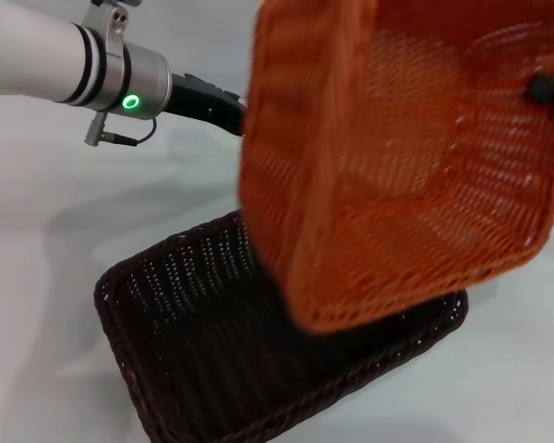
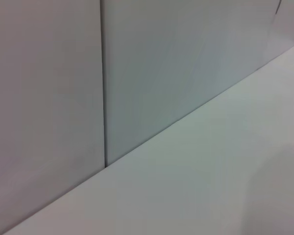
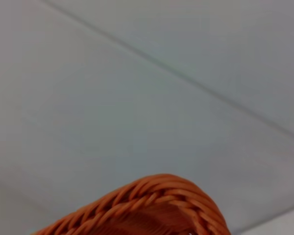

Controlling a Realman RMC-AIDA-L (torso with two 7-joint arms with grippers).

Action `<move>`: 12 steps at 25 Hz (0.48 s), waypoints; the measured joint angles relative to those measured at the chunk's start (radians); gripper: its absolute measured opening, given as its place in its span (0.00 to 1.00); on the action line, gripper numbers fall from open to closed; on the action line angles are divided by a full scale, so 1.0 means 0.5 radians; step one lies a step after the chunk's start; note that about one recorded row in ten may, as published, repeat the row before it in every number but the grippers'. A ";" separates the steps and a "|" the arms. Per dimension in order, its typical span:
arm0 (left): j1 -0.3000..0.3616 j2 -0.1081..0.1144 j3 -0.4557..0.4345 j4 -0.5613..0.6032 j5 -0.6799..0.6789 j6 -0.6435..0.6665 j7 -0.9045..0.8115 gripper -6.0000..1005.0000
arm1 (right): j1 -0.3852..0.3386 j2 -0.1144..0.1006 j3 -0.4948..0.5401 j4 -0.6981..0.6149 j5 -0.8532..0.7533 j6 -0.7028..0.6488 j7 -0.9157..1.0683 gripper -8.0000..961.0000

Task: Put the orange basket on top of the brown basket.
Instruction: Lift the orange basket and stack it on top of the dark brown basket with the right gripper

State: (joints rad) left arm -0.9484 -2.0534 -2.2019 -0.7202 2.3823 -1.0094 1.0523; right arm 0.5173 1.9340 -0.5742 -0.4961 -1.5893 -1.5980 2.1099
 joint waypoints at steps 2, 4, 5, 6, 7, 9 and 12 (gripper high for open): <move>-0.004 -0.002 0.001 0.007 0.000 0.010 0.000 0.86 | 0.007 0.029 -0.079 0.000 -0.002 0.008 -0.009 0.18; -0.006 -0.005 0.001 0.011 -0.001 0.018 0.000 0.86 | 0.019 0.052 -0.158 -0.001 -0.016 0.044 -0.015 0.19; -0.007 -0.007 0.002 0.013 -0.004 0.022 0.000 0.86 | 0.029 0.063 -0.204 -0.002 -0.039 0.072 -0.016 0.19; -0.007 -0.007 0.003 0.013 -0.006 0.024 0.000 0.86 | 0.044 0.075 -0.241 -0.005 -0.070 0.097 -0.016 0.19; -0.008 -0.008 0.003 0.015 -0.014 0.025 0.000 0.86 | 0.063 0.085 -0.277 -0.009 -0.106 0.117 -0.020 0.19; -0.008 -0.009 0.004 0.022 -0.032 0.028 0.000 0.86 | 0.103 0.097 -0.316 -0.014 -0.172 0.138 -0.027 0.19; -0.010 -0.010 0.005 0.034 -0.048 0.039 0.000 0.86 | 0.159 0.100 -0.337 -0.014 -0.246 0.152 -0.027 0.20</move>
State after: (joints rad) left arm -0.9536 -2.0583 -2.1997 -0.7030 2.3584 -0.9897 1.0523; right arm 0.5968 1.9839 -0.7426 -0.5031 -1.7124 -1.5221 2.0963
